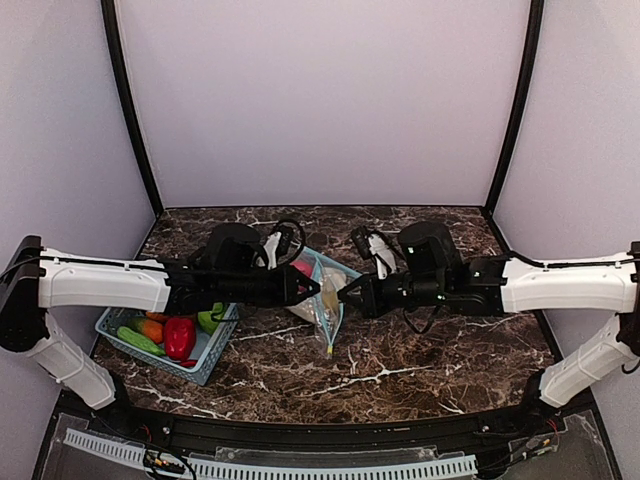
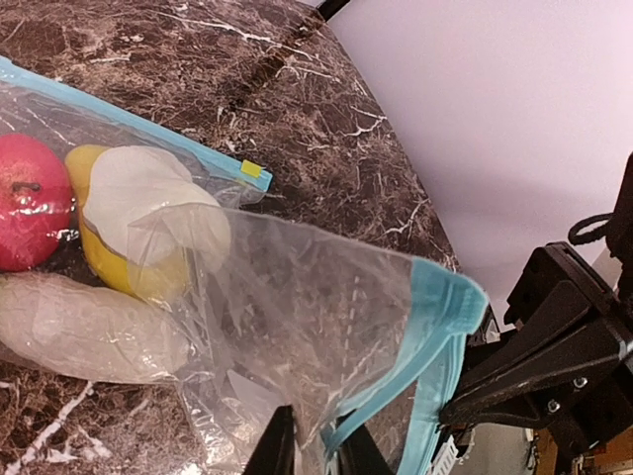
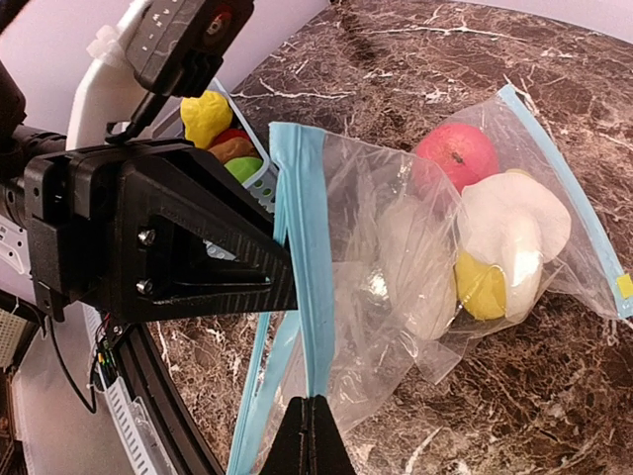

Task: Place the food in the zip-top bag and seal the zipper
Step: Open the zipper food storage bag at the center of the board.

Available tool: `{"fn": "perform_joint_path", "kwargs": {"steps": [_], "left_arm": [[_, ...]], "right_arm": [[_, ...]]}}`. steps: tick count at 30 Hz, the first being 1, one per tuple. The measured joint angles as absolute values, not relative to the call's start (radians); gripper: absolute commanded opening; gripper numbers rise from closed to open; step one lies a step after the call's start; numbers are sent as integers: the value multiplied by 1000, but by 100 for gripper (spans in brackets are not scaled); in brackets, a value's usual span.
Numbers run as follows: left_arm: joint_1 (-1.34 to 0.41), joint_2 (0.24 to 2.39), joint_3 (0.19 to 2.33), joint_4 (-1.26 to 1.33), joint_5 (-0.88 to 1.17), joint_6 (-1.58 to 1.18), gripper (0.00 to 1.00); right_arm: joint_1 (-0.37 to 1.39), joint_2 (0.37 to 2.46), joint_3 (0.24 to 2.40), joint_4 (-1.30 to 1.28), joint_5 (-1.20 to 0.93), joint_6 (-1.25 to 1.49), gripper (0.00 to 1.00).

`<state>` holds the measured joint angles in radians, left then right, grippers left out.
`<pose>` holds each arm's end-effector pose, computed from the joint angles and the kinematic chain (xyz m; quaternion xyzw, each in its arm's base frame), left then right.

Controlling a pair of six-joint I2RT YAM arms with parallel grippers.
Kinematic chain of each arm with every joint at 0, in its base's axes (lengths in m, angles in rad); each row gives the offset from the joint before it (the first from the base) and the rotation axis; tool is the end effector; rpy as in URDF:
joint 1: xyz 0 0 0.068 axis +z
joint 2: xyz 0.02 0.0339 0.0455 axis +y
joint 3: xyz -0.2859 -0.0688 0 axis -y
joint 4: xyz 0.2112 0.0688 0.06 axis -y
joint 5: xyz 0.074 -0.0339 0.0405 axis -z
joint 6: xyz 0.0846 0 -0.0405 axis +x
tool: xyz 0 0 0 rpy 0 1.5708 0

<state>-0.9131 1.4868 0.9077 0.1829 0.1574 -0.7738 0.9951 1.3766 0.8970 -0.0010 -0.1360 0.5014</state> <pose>0.2040 -0.2859 0.2722 0.1012 0.8248 -0.4561 0.3184 0.1645 0.2745 0.2768 -0.2426 0.8186 0.3945 0.3396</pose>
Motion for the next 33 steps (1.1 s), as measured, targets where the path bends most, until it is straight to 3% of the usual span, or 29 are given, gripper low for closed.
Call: {"fn": "perform_joint_path", "kwargs": {"steps": [5, 20, 22, 26, 33], "left_arm": [[-913, 1458, 902, 186, 149, -774, 1], [-913, 1453, 939, 133, 204, -708, 1], [-913, 1462, 946, 159, 224, -712, 1], [-913, 1488, 947, 207, 247, -731, 1], [-914, 1508, 935, 268, 253, -769, 1]], "right_arm": [[1023, 1377, 942, -77, -31, 497, 0], [1028, 1342, 1007, -302, 181, 530, 0], [1028, 1339, 1008, -311, 180, 531, 8], [1029, 1341, 1008, -318, 164, 541, 35], [1055, 1394, 1008, -297, 143, 565, 54]]}}
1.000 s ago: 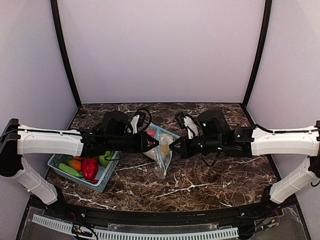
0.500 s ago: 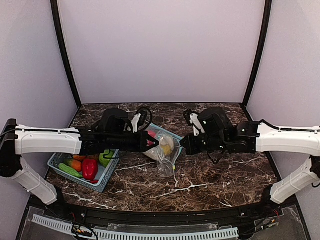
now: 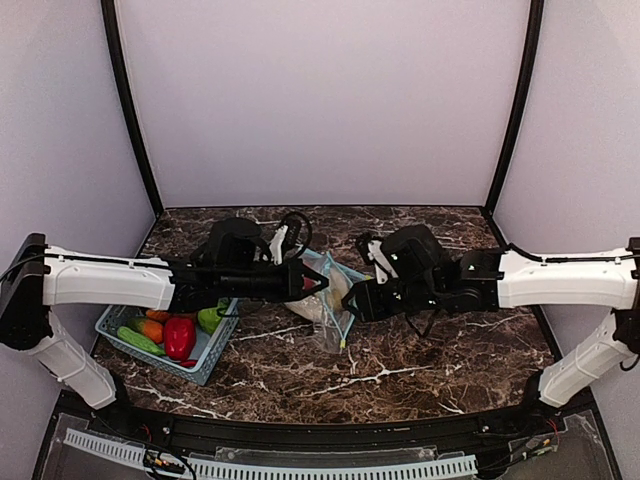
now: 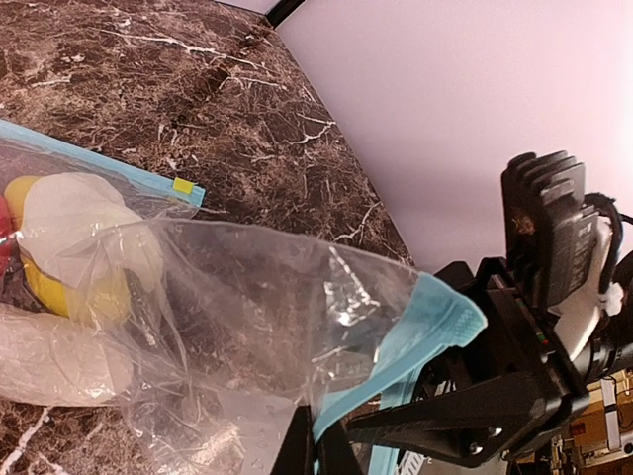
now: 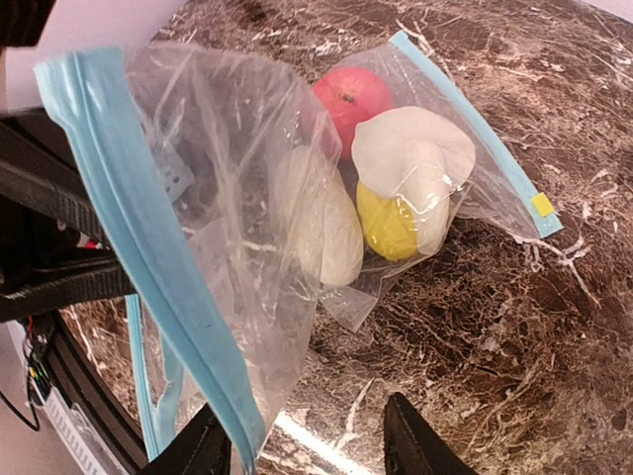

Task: Place the food in the zip-top bag and seal the zipper
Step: Open the zipper food storage bag at the center of the board.

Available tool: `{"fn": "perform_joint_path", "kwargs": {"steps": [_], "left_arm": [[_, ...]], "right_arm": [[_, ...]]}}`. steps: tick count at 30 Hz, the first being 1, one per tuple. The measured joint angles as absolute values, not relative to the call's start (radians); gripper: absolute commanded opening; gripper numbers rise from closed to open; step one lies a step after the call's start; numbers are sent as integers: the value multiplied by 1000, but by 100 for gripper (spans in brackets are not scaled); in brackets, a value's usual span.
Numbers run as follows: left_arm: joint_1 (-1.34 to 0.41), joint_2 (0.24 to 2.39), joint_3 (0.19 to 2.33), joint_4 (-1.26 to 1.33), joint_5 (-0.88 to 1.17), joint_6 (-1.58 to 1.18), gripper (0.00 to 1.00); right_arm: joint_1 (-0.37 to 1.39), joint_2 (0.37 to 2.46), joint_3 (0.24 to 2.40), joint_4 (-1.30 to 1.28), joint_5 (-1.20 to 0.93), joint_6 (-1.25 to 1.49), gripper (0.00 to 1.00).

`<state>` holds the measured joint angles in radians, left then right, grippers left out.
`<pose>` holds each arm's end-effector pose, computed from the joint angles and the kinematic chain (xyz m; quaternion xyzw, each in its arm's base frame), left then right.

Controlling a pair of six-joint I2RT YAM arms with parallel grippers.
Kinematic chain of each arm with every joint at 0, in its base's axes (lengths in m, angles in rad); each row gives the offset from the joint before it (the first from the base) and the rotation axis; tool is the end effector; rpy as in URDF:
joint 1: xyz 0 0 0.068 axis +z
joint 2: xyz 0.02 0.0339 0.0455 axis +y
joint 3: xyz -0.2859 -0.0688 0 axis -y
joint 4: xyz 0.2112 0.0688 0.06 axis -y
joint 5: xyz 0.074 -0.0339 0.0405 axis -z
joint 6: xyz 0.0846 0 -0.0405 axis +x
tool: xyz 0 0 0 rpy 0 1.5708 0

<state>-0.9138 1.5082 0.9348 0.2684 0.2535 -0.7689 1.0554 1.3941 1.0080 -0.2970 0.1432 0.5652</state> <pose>0.2035 -0.2986 0.2879 0.1325 0.7923 -0.5054 0.3150 0.1635 0.2641 0.2714 -0.1888 0.8813 0.2658 0.3420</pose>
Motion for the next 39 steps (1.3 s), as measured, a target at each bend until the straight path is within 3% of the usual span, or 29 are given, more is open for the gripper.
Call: {"fn": "perform_joint_path", "kwargs": {"steps": [3, 7, 19, 23, 25, 30, 33, 36, 39], "left_arm": [[-915, 1508, 924, 276, 253, -775, 1], [-915, 1507, 910, 279, 250, -775, 1], [-915, 1426, 902, 145, 194, -710, 1], [-916, 1425, 902, 86, 194, -685, 1], [-918, 1425, 902, 51, 177, -677, 1], [-919, 1425, 902, 3, 140, -671, 1], [-919, 1425, 902, 14, 141, -691, 1], [-919, 1431, 902, 58, 148, -722, 1], [-919, 1445, 900, 104, 156, -747, 1]], "right_arm": [[1064, 1438, 1008, -294, 142, 578, 61], [1068, 1492, 1010, -295, 150, 606, 61], [1068, 1538, 1032, -419, 278, 698, 44], [1069, 1538, 1062, -472, 324, 709, 43], [1069, 1538, 1071, -484, 339, 711, 44], [1069, 1535, 1075, -490, 322, 684, 60], [1069, 1523, 1073, -464, 273, 658, 62], [1069, 1502, 1065, -421, 216, 636, 57], [1071, 1493, 1056, -382, 182, 632, 42]]}}
